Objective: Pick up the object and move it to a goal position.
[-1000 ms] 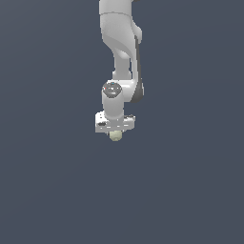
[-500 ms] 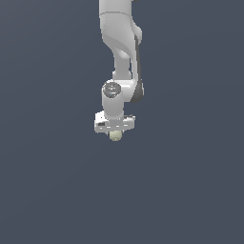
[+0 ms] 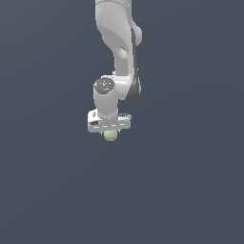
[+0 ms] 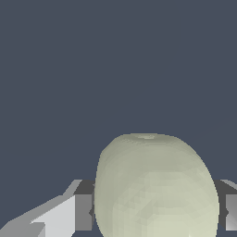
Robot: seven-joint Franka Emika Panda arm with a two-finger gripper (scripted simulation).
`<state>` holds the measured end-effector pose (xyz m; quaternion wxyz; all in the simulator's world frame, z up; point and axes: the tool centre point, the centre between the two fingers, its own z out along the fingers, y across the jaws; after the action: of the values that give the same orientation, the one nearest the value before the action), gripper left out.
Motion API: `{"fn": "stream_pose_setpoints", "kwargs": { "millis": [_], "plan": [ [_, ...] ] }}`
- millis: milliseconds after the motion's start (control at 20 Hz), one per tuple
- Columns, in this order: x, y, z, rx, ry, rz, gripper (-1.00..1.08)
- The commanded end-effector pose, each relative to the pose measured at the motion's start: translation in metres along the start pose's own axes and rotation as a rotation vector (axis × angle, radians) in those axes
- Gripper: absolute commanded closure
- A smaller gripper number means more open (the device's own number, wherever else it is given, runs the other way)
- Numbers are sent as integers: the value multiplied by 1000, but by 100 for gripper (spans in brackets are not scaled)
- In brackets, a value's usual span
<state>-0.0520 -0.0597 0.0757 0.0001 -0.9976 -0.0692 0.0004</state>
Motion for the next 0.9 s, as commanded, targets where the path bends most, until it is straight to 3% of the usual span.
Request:
{"fn": "stream_pose_setpoints", "kwargs": {
  "millis": [0, 850],
  "plan": [
    [7, 11, -14, 0, 1, 0, 108],
    [67, 105, -131, 0, 1, -1, 108]
  ]
}}
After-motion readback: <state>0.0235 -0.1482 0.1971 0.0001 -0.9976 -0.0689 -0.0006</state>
